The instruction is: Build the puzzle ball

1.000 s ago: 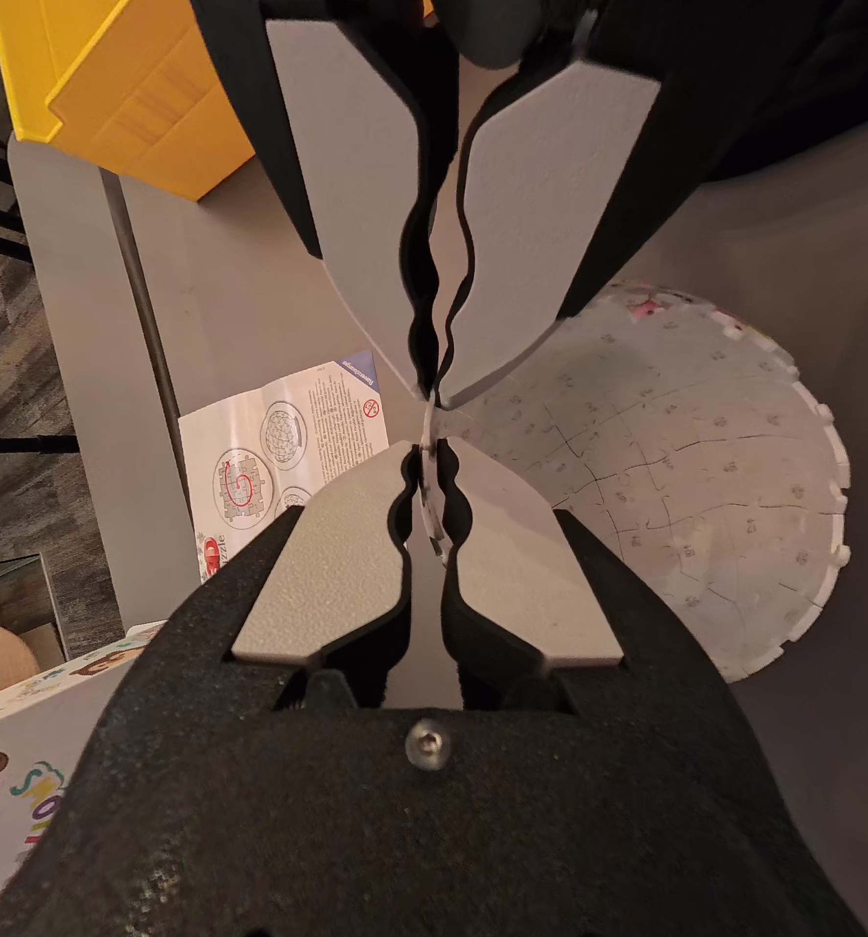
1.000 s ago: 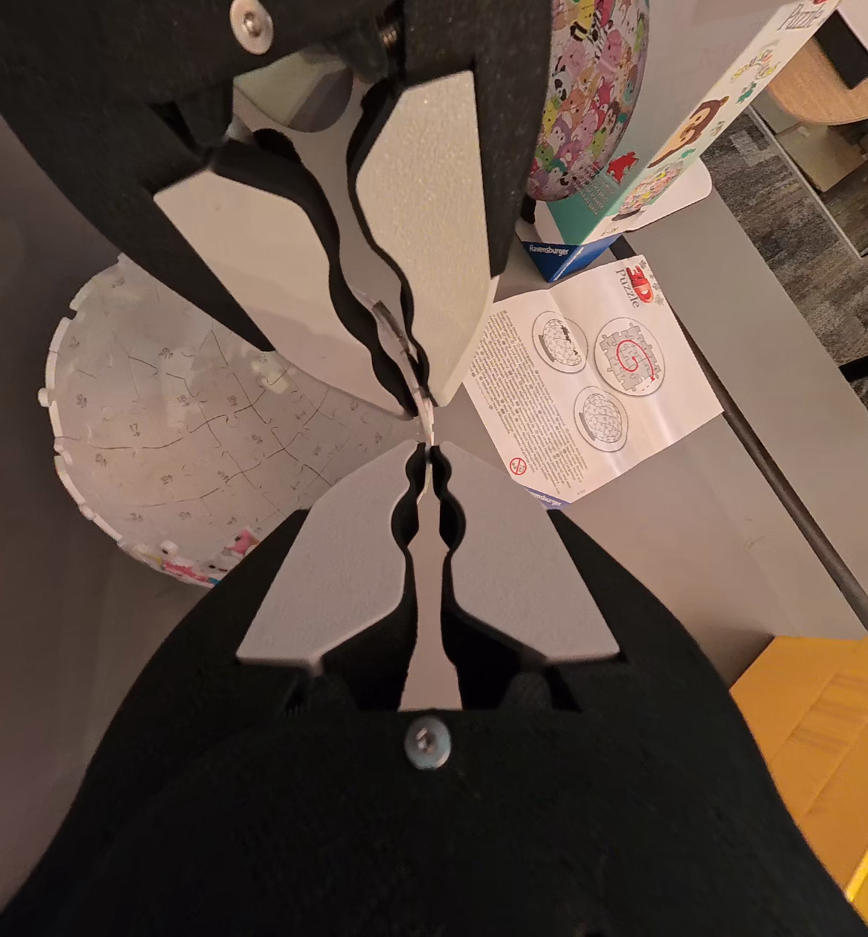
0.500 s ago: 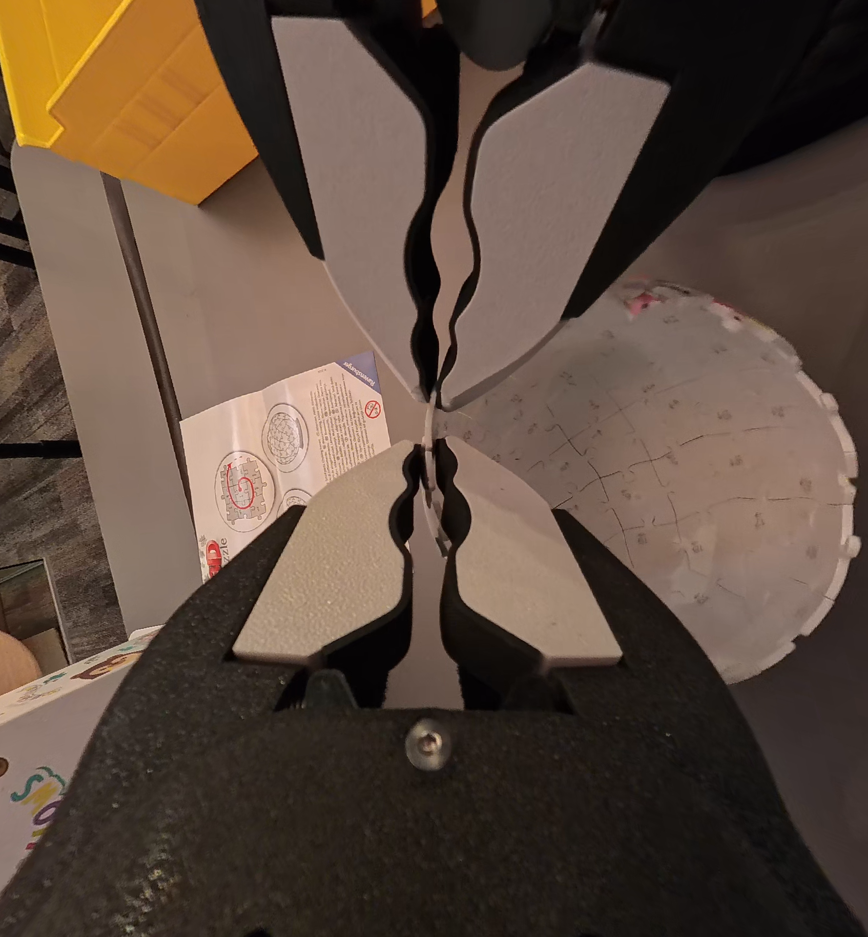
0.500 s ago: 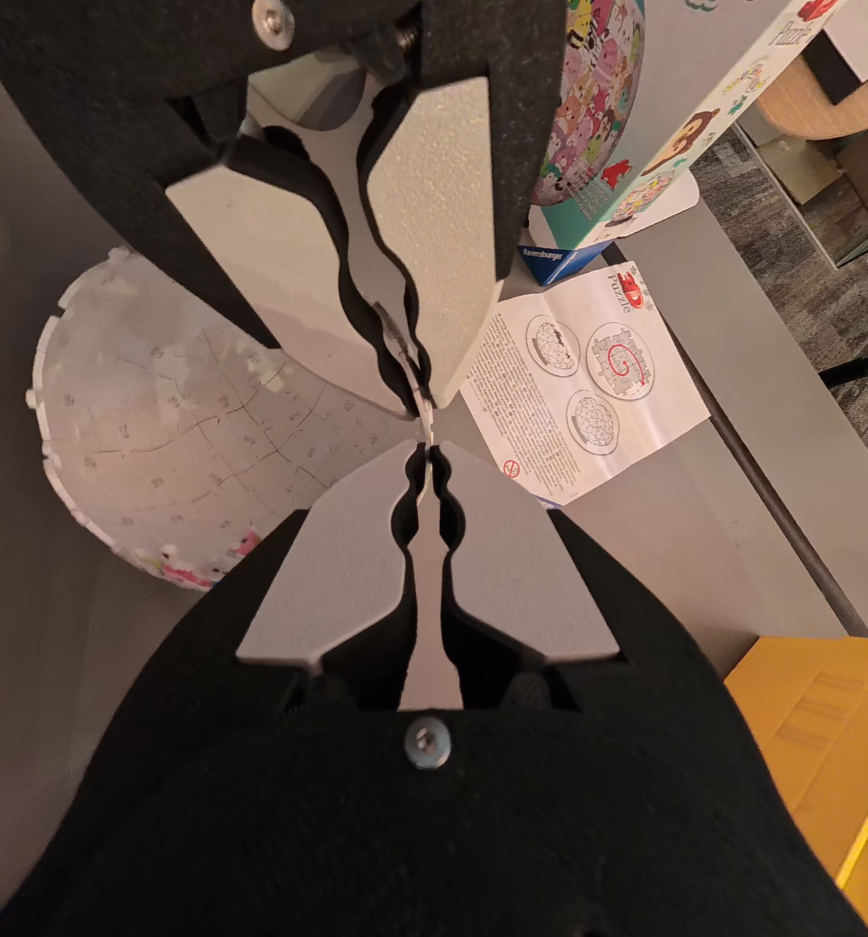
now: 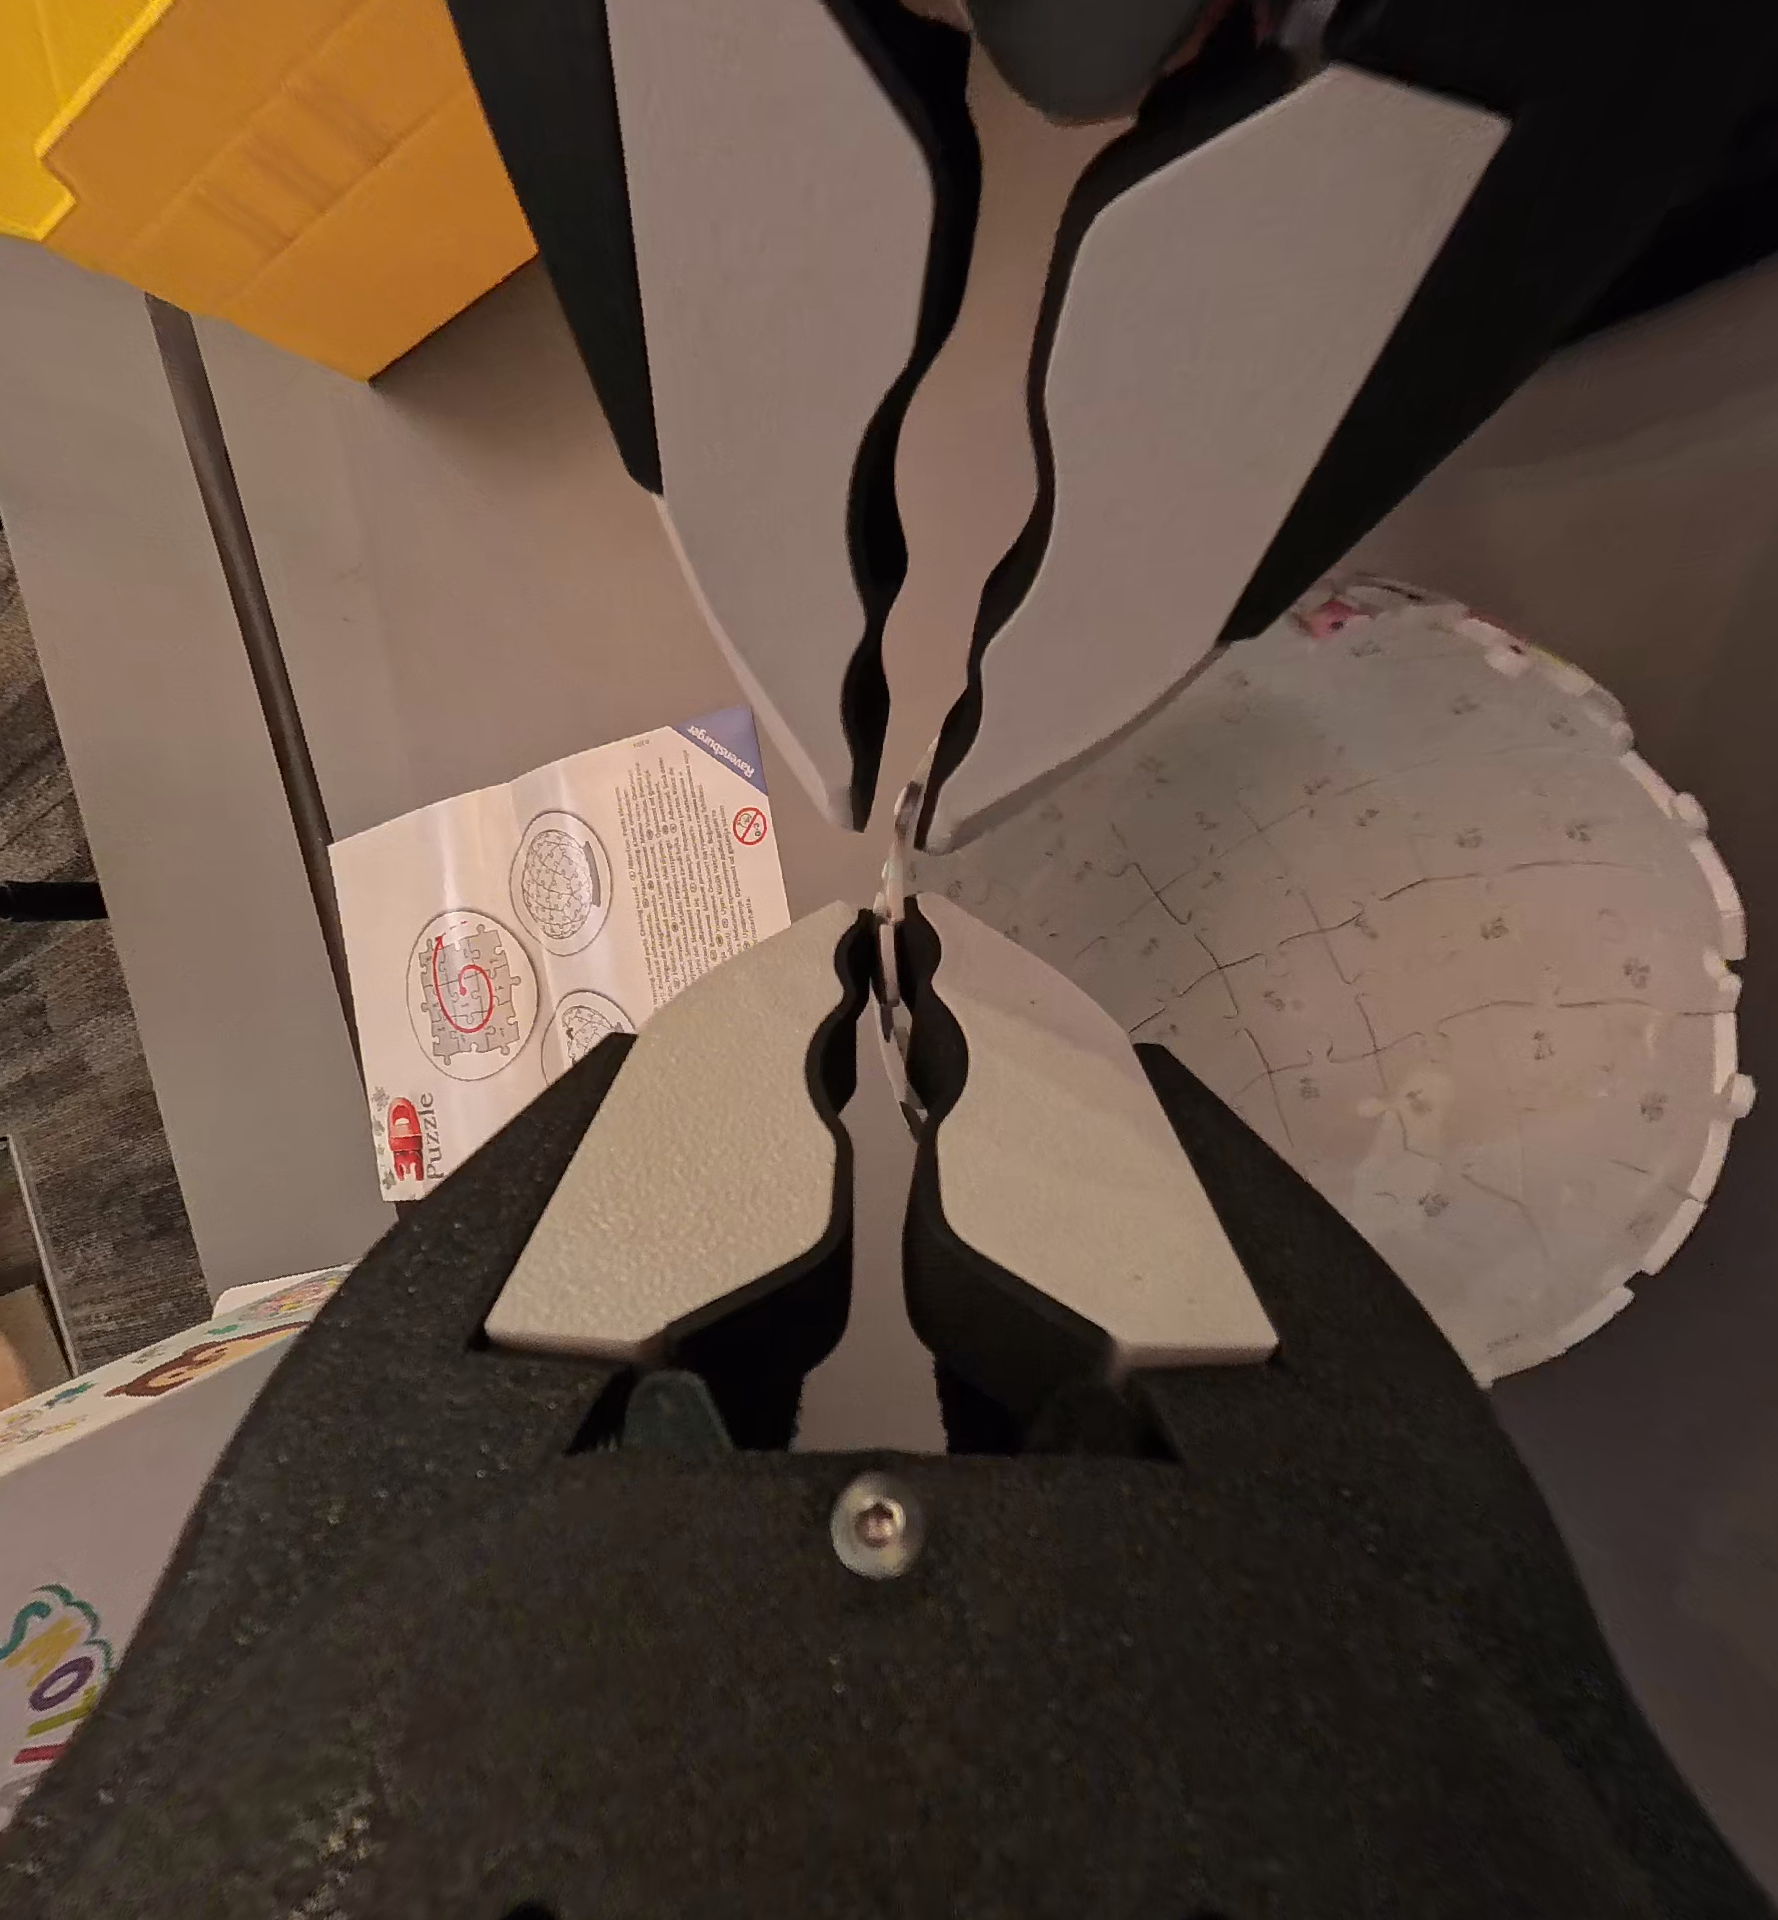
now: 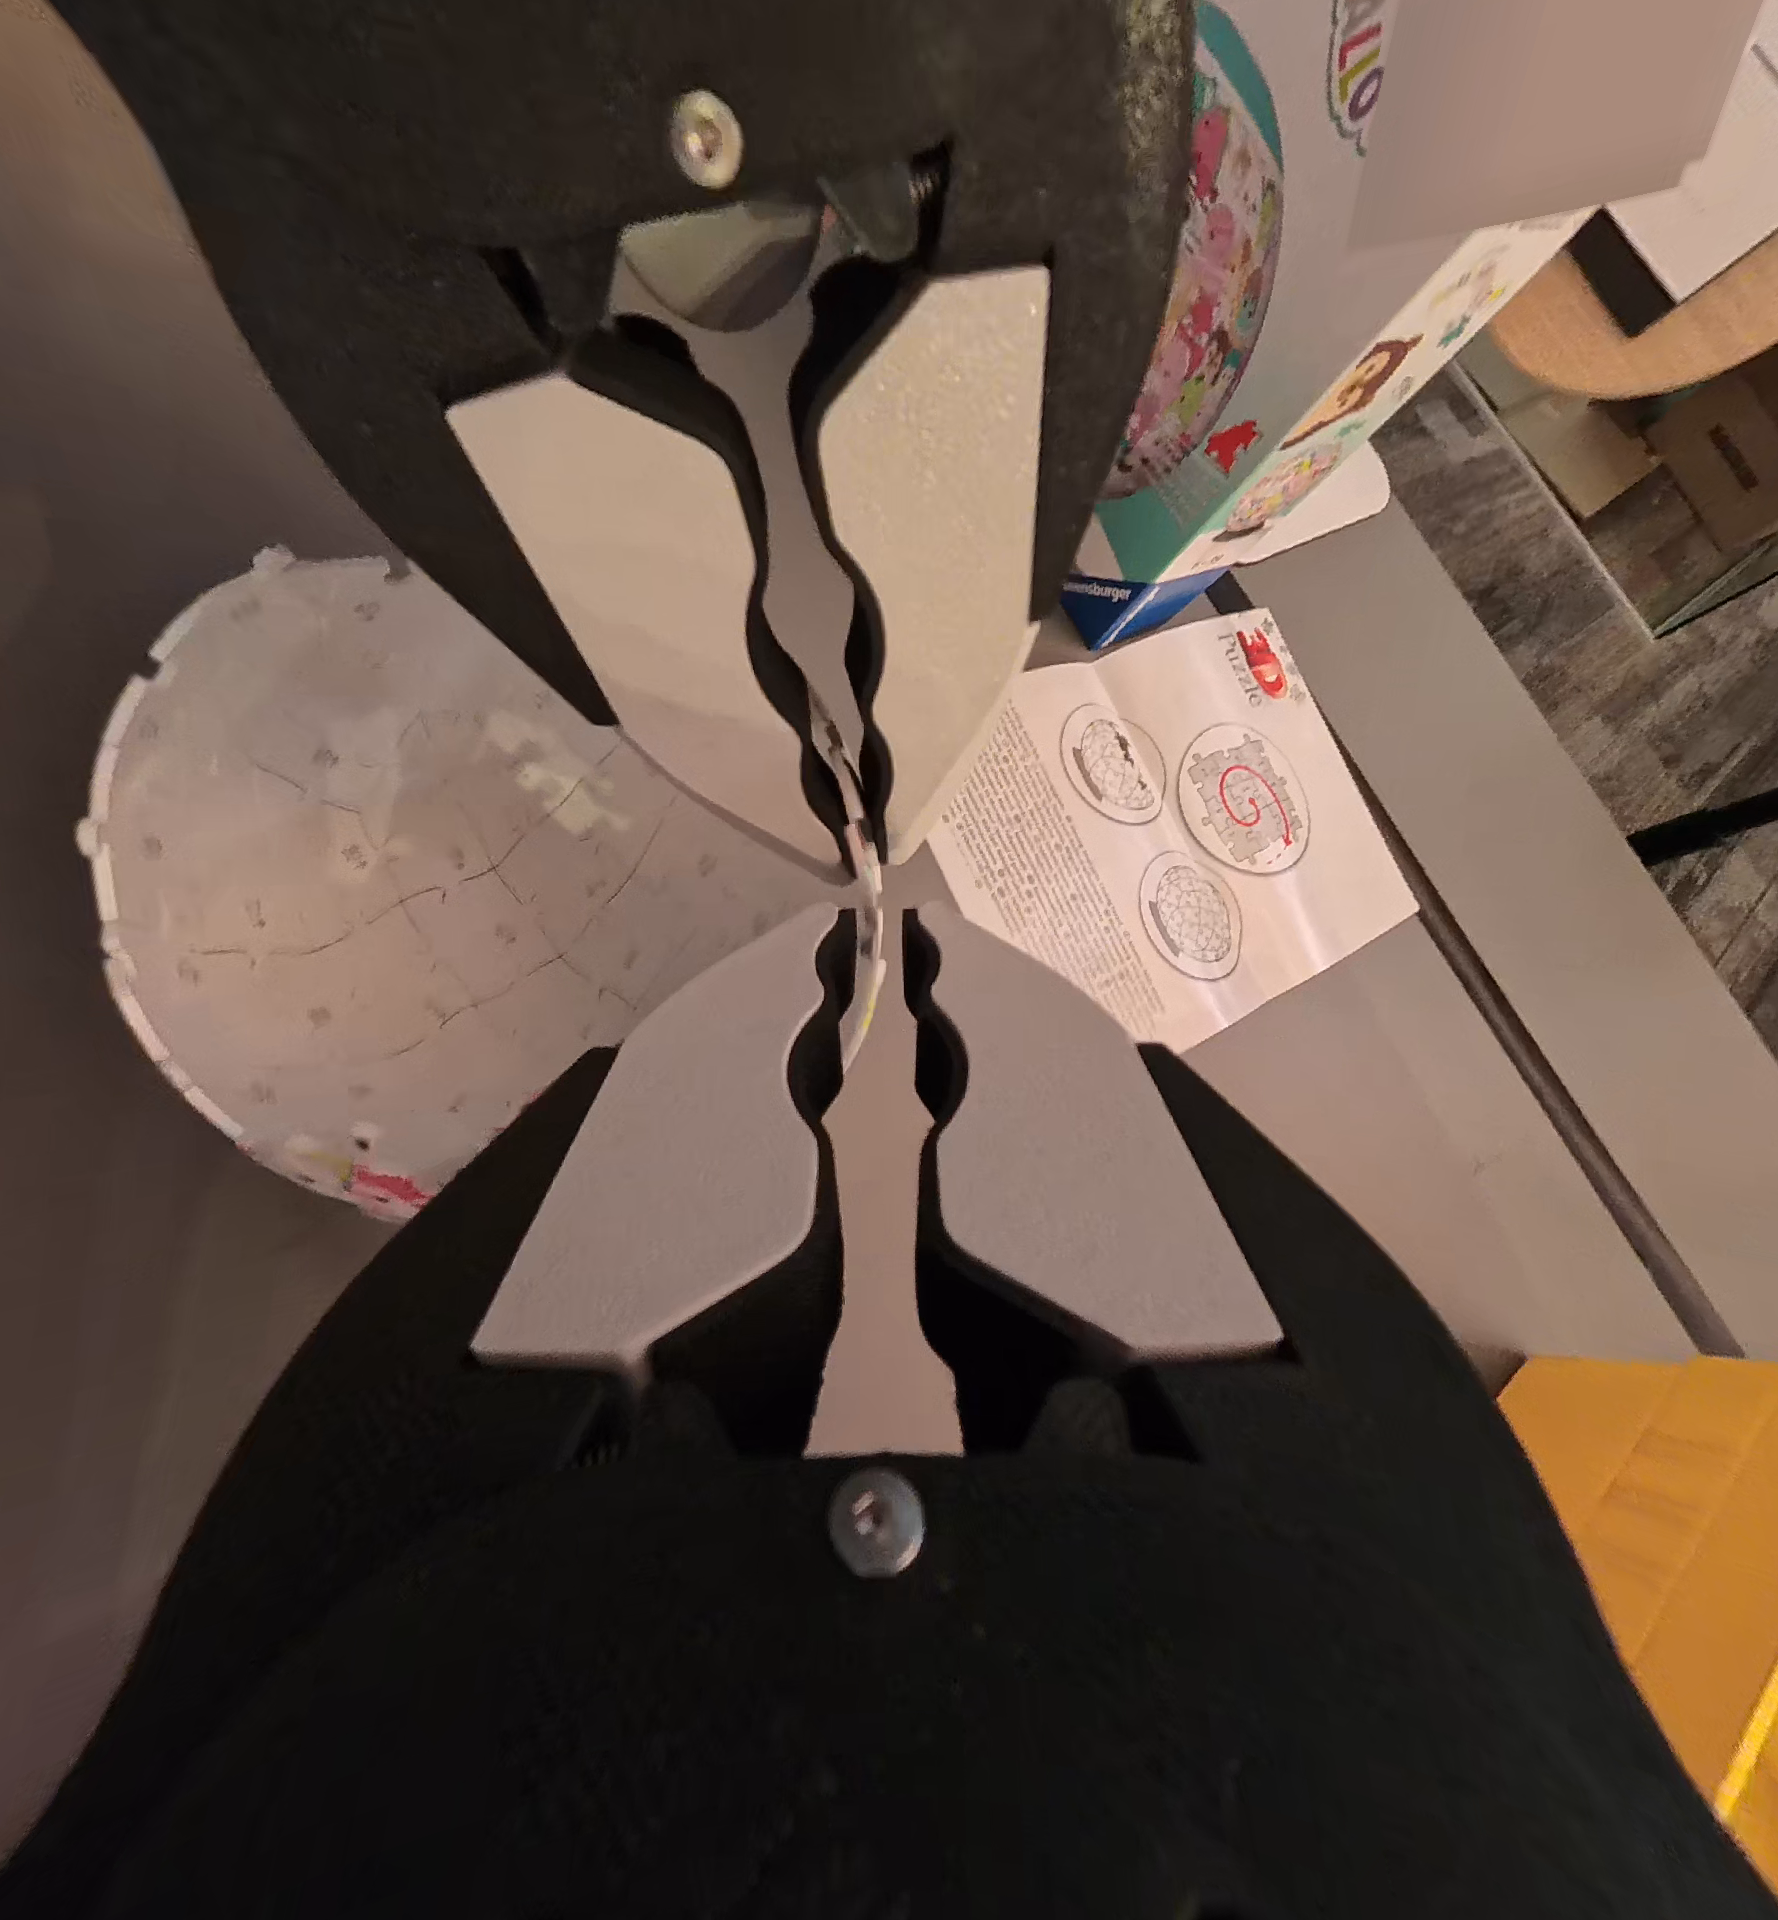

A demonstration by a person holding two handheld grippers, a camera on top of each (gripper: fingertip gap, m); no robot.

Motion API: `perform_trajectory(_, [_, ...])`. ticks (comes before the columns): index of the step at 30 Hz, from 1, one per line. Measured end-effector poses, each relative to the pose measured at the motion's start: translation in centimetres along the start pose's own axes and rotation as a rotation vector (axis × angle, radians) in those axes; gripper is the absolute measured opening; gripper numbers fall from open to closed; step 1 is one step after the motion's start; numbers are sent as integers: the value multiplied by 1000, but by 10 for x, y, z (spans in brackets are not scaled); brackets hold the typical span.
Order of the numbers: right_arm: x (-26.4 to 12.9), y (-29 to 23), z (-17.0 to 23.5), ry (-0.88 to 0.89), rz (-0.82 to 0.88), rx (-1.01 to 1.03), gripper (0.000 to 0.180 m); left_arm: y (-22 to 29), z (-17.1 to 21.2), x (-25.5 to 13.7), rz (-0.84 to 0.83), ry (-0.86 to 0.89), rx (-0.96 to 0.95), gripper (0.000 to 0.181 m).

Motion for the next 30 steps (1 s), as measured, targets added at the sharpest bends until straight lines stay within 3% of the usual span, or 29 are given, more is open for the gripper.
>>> perform_trajectory(12, [1,-1,-1,-1,4,-16,5,0,2,0,-12,-13,14,3])
perform_trajectory(17, [1,0,1,10,-2,-3,7,-1,0,-2,-19,3,-25,24])
perform_trajectory(25, [-4,-3,-12,121,-36,-64,21,1,-6,-47,-53,146,-90,33])
perform_trajectory(30, [1,-4,-13,39,-67,-146,21,-12,-11,-84,-129,327,-207,30])
Point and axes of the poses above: each gripper's, where its closed fingertips meet, x out along the fingers, z out of its underside, y = z × x across the jaws, the point moved 1 cm from there along -x, back along the fingers, and after that the axes turned 1 degree about z, right-handed, at the moved point
